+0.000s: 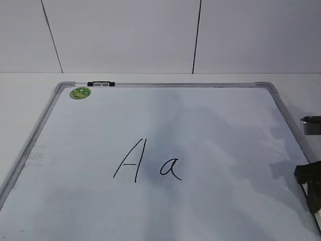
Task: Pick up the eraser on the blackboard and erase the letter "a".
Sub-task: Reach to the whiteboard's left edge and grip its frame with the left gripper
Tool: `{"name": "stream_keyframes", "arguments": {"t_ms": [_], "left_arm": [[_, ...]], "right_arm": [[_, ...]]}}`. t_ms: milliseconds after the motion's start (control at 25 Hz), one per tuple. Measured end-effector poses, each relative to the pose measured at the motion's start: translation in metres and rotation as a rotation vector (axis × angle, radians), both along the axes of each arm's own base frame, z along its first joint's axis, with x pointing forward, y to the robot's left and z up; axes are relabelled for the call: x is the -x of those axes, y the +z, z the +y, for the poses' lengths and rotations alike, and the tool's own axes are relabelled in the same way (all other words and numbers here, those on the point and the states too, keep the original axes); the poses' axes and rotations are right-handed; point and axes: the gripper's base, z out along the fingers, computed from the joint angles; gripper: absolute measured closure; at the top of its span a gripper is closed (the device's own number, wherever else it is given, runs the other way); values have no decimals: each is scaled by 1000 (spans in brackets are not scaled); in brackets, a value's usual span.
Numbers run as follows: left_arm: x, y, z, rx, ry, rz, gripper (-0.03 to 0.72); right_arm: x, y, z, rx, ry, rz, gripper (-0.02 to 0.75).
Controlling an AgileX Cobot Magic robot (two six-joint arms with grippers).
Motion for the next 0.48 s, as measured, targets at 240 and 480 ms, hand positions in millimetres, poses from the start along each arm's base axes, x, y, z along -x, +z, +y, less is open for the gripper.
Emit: {"name": "stream_keyframes", "arguments": {"t_ms": [240,480], "left_arm": [[0,0,0,0,0,0,454],[0,0,0,0,0,0,454]], "right_arm": [[-7,26,0,-2,-7,-86,182],[-3,52,1,-27,-13,-161,182]]}}
